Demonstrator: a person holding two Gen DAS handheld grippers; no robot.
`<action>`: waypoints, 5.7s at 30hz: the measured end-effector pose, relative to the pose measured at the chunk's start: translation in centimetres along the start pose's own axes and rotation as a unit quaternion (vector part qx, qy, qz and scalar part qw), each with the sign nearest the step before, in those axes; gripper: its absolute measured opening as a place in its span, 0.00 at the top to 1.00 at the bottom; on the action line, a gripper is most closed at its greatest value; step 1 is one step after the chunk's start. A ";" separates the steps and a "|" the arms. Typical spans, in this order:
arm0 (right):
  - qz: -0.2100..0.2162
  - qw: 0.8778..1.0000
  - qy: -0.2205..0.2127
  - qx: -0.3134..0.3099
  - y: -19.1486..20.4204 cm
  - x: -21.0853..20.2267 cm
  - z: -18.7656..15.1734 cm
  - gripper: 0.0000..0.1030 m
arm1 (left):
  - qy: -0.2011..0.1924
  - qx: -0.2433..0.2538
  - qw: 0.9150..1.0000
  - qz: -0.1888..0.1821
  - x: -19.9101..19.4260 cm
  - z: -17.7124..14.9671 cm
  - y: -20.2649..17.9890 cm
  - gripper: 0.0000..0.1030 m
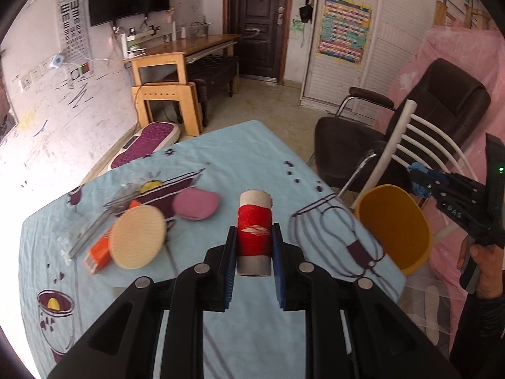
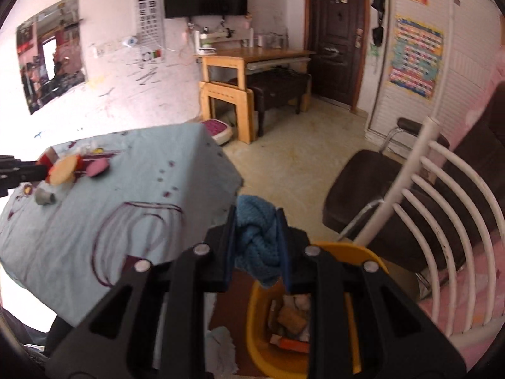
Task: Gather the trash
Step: 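Carry the spool and yarn ball over the yellow bin and open both grippers, then move both open grippers back over the table, then grasp the round beige brush with the left gripper while the right grasps the pink oval sponge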
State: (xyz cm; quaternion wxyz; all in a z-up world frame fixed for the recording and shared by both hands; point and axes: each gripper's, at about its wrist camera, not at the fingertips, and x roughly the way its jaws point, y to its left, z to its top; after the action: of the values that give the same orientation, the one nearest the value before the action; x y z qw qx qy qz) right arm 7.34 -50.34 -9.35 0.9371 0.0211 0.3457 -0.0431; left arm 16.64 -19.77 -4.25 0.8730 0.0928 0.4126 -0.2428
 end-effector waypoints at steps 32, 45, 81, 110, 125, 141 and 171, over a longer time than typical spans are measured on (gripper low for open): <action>-0.051 0.985 0.039 0.159 -15.2 2.3 -8.2 0.29 | 0.065 0.100 0.990 -0.077 15.0 1.3 -25.2 0.79; -0.057 0.986 0.026 0.152 -14.3 0.5 -7.0 0.29 | 0.024 0.104 0.991 -0.086 12.4 1.2 -24.6 0.24; 0.086 0.990 0.018 -0.108 18.8 5.0 5.4 0.19 | -0.082 -0.135 0.980 0.118 0.6 -0.7 9.3 0.16; 0.128 0.965 0.053 -0.223 24.3 8.5 5.2 0.19 | 0.169 -0.125 0.978 0.017 7.4 1.4 14.3 0.17; 0.132 0.958 0.066 -0.245 25.2 10.6 5.8 0.19 | 0.181 -0.156 0.970 -0.038 8.7 2.2 15.7 0.44; 0.141 0.950 0.085 -0.266 26.2 11.9 6.5 0.19 | 0.170 -0.171 0.968 -0.072 8.6 1.8 17.6 0.71; 0.148 0.938 0.112 -0.294 27.7 13.5 6.7 0.38 | 0.092 -0.260 0.951 -0.142 5.5 0.2 21.7 0.96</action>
State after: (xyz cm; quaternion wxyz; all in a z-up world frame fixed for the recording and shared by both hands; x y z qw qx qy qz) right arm 24.53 -24.10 -12.72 0.8527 -0.1997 0.4385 0.2017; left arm 30.61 -2.94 -9.14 0.7817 -0.1753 0.5487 -0.2391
